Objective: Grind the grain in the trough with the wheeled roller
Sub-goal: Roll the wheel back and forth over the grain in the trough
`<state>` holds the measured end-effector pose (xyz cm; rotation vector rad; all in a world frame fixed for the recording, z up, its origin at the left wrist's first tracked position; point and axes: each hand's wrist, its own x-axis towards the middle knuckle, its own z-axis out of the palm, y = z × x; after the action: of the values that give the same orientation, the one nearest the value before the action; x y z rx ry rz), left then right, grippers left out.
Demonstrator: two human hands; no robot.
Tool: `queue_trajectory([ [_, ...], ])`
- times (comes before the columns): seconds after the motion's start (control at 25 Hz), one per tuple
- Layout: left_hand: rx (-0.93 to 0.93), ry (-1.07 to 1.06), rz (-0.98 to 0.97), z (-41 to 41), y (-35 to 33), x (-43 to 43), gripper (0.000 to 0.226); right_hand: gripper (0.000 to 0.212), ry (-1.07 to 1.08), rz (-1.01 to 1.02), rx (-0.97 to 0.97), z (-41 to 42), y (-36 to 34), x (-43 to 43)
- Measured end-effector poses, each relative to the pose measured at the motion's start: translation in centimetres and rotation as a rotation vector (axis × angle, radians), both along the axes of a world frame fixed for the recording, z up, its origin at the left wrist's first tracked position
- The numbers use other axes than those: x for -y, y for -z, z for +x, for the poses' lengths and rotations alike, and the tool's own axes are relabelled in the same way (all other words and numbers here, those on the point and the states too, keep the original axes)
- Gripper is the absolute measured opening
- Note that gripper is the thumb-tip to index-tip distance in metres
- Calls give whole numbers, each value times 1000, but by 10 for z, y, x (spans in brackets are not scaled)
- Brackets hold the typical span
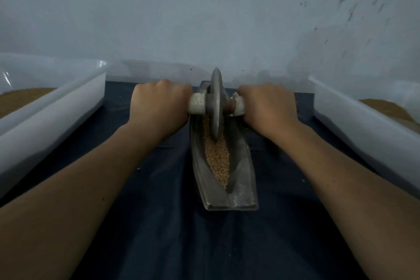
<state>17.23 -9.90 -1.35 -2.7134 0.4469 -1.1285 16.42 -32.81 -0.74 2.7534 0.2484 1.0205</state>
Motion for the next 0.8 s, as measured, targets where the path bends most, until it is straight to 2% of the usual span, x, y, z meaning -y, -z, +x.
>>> queue_trajectory([
  [0.2, 52, -23, 37, 7, -6, 3, 21, 14, -8, 18, 69, 15, 6, 3],
  [0.36, 19, -35, -4, -15, -2, 2, 24, 18, 40, -5, 85, -12, 4, -5],
  [0.56, 13, -12, 12, -46, -3, -4, 31, 35, 70, -13, 77, -47, 7, -7],
  [0.8, 27, -4, 21, -17, 0, -1, 30, 14, 46, -34, 114, -21, 10, -4],
])
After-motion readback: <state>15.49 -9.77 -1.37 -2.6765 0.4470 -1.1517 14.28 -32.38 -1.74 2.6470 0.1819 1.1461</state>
